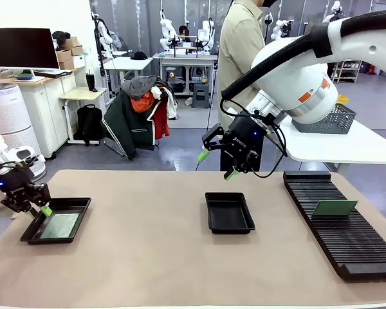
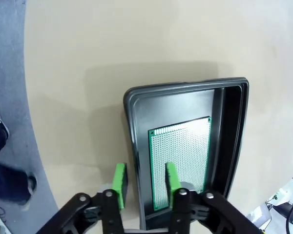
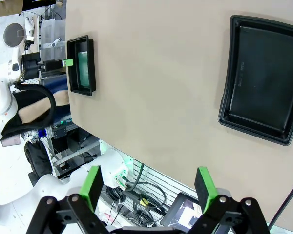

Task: Inspect and transfer BCBs to ESD trays.
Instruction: Pick up the ESD tray and place it on the left side of the table.

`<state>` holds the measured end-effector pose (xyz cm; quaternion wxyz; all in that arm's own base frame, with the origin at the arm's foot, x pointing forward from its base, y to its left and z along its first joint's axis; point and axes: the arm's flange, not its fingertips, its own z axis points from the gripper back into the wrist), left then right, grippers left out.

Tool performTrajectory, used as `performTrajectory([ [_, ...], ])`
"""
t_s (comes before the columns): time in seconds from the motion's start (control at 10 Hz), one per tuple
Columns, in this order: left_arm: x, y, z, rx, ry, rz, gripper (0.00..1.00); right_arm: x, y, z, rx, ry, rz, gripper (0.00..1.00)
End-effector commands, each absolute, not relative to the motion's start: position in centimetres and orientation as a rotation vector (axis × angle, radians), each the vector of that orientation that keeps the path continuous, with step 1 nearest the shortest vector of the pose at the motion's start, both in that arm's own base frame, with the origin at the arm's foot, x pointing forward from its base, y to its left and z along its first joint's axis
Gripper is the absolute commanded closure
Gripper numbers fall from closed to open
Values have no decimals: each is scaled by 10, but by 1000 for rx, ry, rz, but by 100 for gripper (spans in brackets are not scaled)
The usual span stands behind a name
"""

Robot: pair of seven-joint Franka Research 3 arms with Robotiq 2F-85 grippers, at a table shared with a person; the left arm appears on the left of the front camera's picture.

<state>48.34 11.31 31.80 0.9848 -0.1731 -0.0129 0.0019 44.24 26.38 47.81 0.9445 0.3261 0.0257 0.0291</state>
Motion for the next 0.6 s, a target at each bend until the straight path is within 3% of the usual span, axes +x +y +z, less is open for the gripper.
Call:
performTrajectory([
  [0.0,476,106,343,-292,-5,27,35,445,266,479,646,57,45,0],
  [0.4,460,81,409,-153,13,26,0,445,266,479,646,57,45,0],
  [0.5,455,74,423,-118,12,28,0,445,266,479,646,57,45,0],
])
